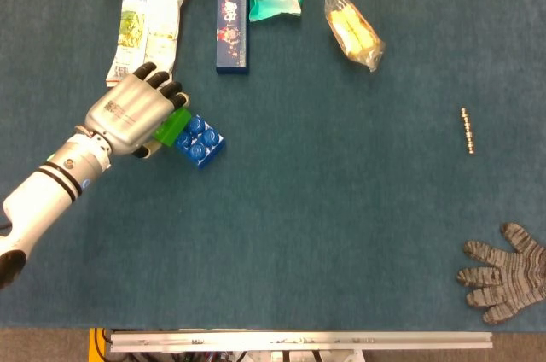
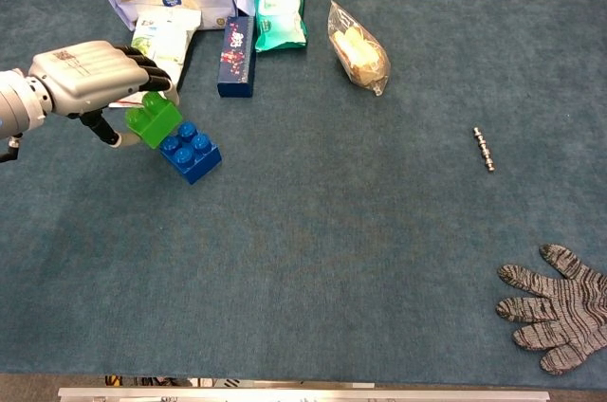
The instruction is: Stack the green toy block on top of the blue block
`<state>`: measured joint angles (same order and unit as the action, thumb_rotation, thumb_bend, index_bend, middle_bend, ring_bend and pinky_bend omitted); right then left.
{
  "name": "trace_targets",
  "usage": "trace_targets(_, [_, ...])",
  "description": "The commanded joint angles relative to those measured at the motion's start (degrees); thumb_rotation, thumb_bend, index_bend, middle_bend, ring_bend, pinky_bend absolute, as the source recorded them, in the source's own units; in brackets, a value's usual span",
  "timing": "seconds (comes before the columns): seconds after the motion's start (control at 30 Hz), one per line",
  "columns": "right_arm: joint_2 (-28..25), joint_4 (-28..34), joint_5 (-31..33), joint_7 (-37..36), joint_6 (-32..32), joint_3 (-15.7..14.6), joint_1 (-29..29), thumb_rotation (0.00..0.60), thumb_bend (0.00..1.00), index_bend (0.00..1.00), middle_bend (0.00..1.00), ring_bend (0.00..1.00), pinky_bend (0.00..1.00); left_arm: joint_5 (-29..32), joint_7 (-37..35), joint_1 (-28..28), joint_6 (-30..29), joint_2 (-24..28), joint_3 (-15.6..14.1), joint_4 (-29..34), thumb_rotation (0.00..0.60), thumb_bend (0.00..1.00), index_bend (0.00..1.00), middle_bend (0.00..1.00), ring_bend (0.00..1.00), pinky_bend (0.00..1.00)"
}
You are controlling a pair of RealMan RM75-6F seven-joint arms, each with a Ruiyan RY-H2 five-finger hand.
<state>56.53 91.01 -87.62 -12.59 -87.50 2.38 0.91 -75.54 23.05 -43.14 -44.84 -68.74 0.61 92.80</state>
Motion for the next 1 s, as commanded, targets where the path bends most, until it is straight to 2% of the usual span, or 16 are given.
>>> trace_targets(0.03, [0.0, 0.0, 0.0, 0.0, -0.1, 0.0, -0.1, 0.600, 0.23, 0.16, 0.25, 0.08, 0.13, 0.5, 0.6, -0.2, 0.1, 0.0, -0.1, 0.4, 0.600, 0.29, 0.38, 0.23, 0.17, 0.13])
trace_targets(1.0, [0.3, -0.7, 0.1, -0.5, -0.2, 0.0, -0.5, 0.600, 0.23, 0.16, 0.25, 0.08, 0.15, 1.4, 3.5, -1.2, -0.7, -0.8, -1.0, 1.5, 0.600, 0.29, 0.39, 0.24, 0.17, 0.13])
